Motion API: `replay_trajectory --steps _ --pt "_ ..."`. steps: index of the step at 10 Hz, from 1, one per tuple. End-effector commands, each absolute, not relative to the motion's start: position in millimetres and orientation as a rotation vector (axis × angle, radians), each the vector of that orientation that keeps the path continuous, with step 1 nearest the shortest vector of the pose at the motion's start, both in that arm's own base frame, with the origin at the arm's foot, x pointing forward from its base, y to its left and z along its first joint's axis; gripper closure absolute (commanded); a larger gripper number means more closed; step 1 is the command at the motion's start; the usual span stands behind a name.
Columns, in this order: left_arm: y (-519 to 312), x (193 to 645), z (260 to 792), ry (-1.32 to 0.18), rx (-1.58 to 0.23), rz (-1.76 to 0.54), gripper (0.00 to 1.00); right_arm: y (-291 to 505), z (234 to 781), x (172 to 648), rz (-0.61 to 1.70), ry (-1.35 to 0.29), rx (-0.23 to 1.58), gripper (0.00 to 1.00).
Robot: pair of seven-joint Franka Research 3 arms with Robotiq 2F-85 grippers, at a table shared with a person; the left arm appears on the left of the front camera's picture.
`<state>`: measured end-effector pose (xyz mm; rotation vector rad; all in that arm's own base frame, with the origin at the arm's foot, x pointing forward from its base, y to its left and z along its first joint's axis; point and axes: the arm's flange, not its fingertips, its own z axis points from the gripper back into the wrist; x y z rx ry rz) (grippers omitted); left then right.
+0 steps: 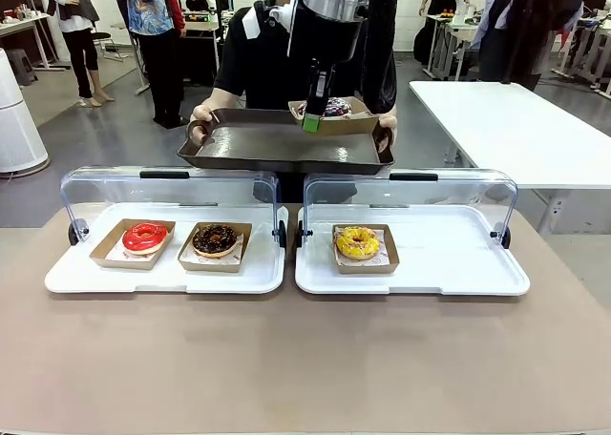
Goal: Provide the desired donut to the person.
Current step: Place the picked Paper togo box onto the Handle tray extended by the person.
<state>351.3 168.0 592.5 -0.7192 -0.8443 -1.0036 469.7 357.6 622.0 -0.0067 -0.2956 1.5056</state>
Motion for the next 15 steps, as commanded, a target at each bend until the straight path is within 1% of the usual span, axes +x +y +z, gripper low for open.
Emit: replay_trajectory --steps 1,3,5,8,11,15 --pt "168.9 350.4 593.1 -0.855 -0.723 -1.01 0.0 358.6 623.4 470.2 1.516 -0.31 -0.01 0.98" --pt "168.9 350.4 593.1 -0.855 -0.723 -1.01 0.0 358.4 622.1 469.2 1.507 -0.296 -0.006 0.98" --pt "168.9 350.4 593.1 -0.855 -0.723 -1.01 0.0 361.9 622.5 474.2 1.411 -0.322 0.001 0.98" --pt "168.9 350.4 593.1 -0.855 -0.723 -1.01 0.0 369.1 615.1 495.9 1.341 -0.297 0.014 0.98" --pt "168.9 350.4 593.1 -0.855 -0.723 -1.01 0.0 363.3 604.9 529.4 1.249 -0.289 0.035 0.98" --pt "168.9 350.4 593.1 -0.855 -0.723 -1.01 0.0 346.5 599.8 556.4 1.234 -0.301 0.067 0.98"
